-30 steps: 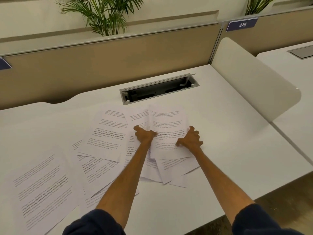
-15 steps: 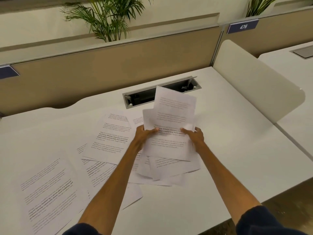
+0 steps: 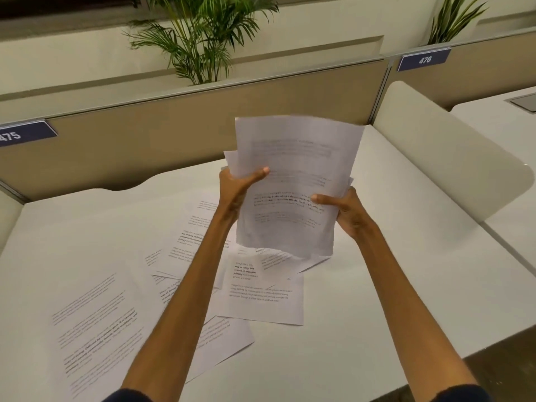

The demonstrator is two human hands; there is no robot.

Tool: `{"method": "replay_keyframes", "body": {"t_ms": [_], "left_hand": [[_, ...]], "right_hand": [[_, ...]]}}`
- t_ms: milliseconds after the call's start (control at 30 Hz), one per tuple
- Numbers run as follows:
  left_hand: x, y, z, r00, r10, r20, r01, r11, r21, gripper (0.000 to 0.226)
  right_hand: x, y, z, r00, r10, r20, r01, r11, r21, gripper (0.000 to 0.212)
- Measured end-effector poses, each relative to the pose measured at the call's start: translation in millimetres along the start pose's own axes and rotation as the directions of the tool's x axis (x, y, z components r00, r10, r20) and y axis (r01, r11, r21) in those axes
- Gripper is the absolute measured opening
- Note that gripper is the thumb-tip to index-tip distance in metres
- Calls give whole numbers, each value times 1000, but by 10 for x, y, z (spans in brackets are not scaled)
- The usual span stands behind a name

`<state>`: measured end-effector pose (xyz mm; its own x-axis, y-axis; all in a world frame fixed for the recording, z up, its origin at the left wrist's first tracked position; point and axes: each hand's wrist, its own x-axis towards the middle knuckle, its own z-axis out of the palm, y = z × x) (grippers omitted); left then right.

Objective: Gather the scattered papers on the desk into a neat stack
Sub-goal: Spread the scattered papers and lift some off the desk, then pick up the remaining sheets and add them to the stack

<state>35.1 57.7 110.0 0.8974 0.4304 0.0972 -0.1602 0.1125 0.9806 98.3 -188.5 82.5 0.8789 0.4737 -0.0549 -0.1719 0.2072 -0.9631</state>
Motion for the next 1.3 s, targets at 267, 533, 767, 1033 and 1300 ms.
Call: {"method": "replay_keyframes", "body": {"t_ms": [267, 533, 767, 1033, 1300], "left_hand": [[-136, -188, 18, 999, -33, -1, 33, 997, 70, 45], [-229, -465, -102, 996, -87, 27, 79, 974, 211, 49], [-471, -740, -160, 983, -180, -31, 182, 967, 179, 42], [-493, -726, -717, 934, -314, -169, 337, 933, 126, 41], [-794, -785, -1641, 855, -459, -241, 504, 845, 180, 45]], "right_hand": [[-103, 387, 126, 984, 55, -171, -83, 983, -161, 33], [-115, 508, 136, 972, 32, -234, -84, 973, -216, 31], [-63, 637, 238, 966, 68, -248, -111, 980, -164, 35], [116, 820, 451, 950, 145, -276, -244, 898, -365, 36], [-25, 1296, 338, 866, 217, -451, -487, 156, -859, 117]]}}
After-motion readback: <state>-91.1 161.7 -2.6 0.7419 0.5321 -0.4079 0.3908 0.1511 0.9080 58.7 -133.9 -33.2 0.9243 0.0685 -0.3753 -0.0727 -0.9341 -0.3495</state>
